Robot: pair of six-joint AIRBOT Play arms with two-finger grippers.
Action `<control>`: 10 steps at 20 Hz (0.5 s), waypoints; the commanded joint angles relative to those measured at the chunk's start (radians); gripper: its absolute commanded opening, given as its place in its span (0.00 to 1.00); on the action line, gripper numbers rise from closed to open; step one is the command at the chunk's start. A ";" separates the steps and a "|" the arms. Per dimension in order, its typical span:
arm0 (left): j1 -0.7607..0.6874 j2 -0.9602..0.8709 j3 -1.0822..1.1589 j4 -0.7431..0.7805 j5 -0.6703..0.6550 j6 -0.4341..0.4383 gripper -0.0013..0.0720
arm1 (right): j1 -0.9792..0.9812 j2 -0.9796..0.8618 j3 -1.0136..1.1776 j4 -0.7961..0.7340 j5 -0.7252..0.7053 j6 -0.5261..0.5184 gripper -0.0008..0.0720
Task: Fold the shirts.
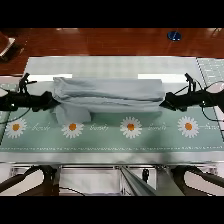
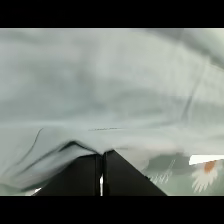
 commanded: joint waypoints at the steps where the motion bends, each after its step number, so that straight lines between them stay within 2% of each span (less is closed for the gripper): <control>1: -0.045 -0.168 0.242 0.000 0.023 -0.065 0.04 | 0.002 -0.115 0.175 -0.015 0.003 0.027 0.05; 6: -0.084 -0.448 0.561 0.001 -0.007 -0.171 0.04 | 0.002 -0.293 0.391 0.010 0.000 0.058 0.05; 10: -0.097 -0.610 0.714 0.000 -0.031 -0.187 0.05 | 0.005 -0.414 0.491 0.107 -0.042 0.064 0.05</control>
